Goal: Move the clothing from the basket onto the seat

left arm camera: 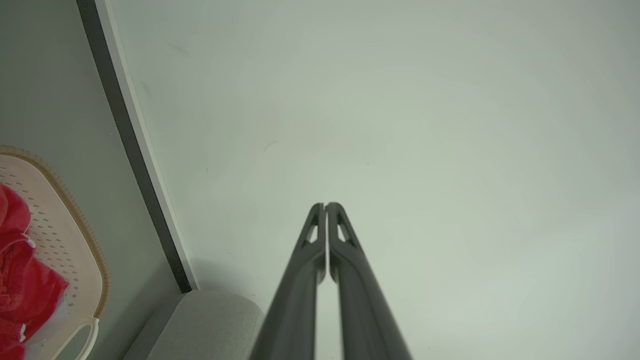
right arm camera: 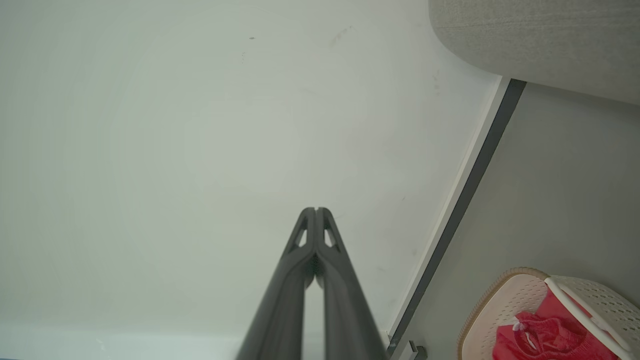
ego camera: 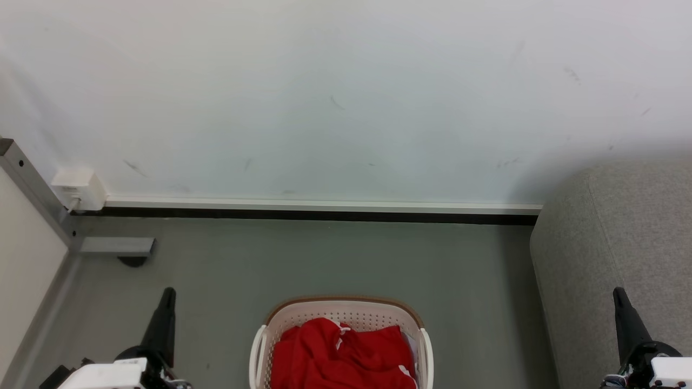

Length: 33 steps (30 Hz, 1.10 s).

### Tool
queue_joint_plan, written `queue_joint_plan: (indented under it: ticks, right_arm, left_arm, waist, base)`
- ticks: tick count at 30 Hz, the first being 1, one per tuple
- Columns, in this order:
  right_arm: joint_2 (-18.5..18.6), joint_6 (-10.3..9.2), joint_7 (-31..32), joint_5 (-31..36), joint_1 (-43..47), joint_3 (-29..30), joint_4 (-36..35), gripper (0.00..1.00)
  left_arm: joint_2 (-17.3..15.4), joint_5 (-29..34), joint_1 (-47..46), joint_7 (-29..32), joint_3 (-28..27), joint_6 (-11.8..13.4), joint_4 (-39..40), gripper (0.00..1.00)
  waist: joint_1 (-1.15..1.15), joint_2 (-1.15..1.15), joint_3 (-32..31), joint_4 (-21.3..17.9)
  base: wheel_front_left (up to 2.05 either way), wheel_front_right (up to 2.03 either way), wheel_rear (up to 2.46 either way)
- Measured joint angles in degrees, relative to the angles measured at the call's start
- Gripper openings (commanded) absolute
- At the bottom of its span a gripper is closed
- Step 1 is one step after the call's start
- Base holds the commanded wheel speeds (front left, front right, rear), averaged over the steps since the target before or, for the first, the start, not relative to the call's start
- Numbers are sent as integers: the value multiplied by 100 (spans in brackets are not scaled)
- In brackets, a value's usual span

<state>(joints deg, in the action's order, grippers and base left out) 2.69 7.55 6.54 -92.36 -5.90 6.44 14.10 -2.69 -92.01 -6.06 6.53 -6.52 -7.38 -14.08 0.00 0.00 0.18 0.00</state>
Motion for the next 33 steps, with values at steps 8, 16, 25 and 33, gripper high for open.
queue_joint_plan:
  ticks: [8,16,25,33]
  right_arm:
    - [0,0,0,0,0,0,0,0]
    - [0,0,0,0,0,0,0,0]
    - [-85,0,-26,1,202,-45,186,100]
    - [-82,0,-260,404,252,-103,107,100]
  left_arm:
    - [0,0,0,0,0,0,0,0]
    - [0,0,0,0,0,0,0,0]
    - [60,4,188,-33,47,34,-210,100]
    - [63,167,193,-260,196,33,-220,100]
  waist:
    - [0,0,0,0]
    - [0,0,0,0]
    - [0,0,1,1]
    - [0,0,3,10]
  base:
    - [0,0,0]
    - [0,0,0]
    - [0,0,0]
    - [0,0,0]
